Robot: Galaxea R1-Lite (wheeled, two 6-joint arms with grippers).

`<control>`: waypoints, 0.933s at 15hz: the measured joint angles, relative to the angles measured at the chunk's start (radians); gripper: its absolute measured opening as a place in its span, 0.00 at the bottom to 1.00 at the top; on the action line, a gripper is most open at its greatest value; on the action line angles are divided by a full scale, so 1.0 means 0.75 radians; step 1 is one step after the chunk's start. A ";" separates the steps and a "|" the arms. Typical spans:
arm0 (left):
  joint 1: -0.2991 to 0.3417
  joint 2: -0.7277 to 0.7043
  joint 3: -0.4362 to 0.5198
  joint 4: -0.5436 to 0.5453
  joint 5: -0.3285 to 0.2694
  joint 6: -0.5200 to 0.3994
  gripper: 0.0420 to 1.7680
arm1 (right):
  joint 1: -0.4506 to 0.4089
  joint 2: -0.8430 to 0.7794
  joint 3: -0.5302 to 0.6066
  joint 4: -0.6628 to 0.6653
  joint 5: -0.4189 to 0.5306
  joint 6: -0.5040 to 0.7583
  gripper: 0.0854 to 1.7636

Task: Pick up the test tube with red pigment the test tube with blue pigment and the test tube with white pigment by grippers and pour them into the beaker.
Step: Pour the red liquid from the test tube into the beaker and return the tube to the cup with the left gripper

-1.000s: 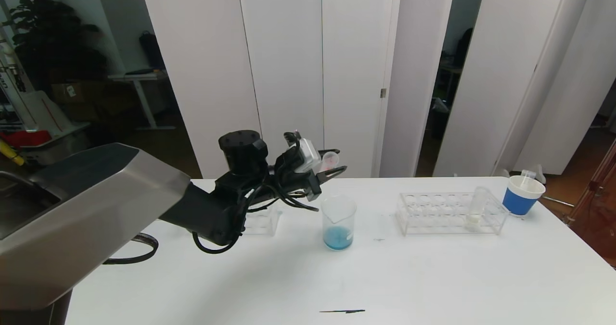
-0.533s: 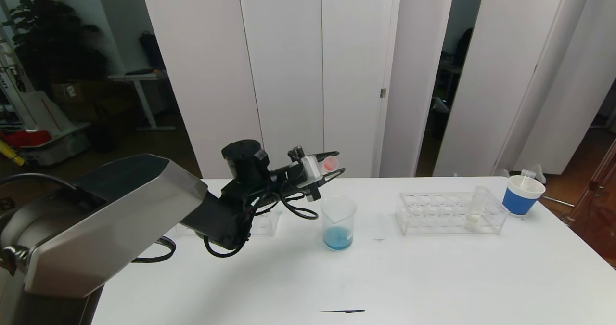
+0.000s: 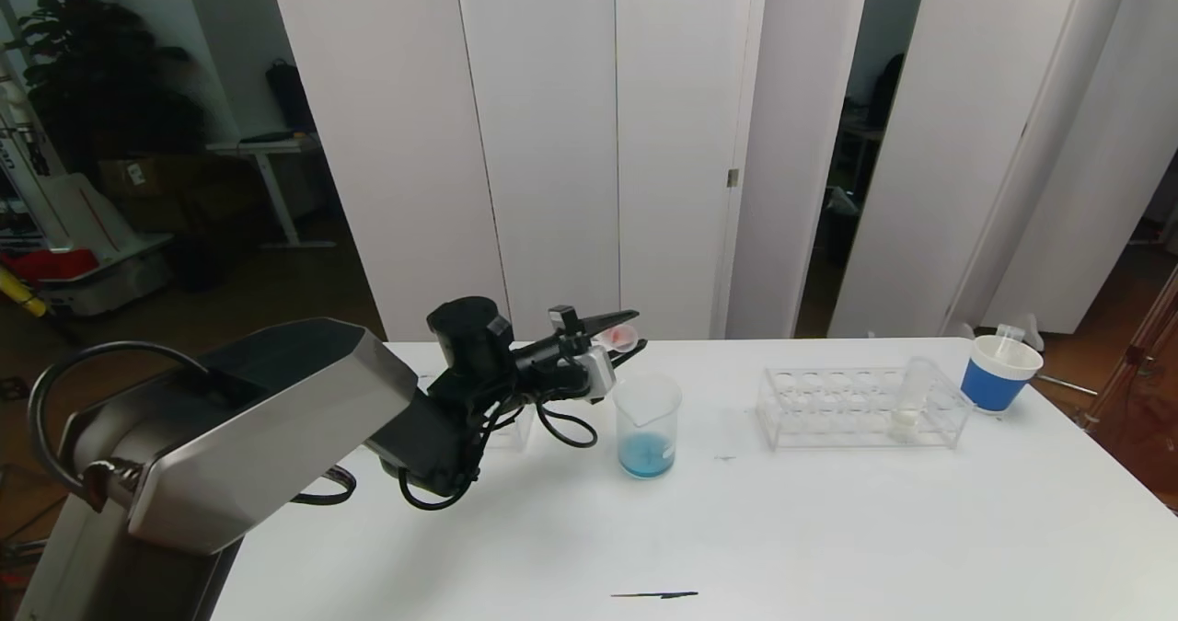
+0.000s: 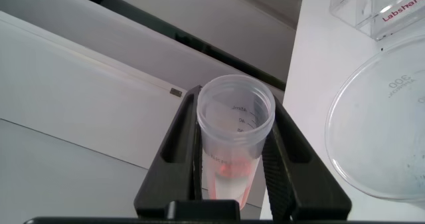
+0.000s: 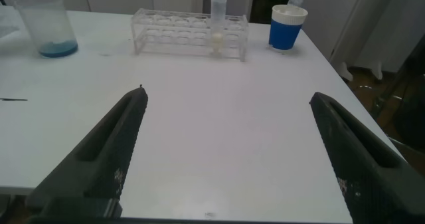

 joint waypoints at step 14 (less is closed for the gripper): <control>-0.007 0.022 -0.004 -0.108 -0.001 0.270 0.32 | 0.000 0.000 0.000 0.000 0.000 0.000 0.99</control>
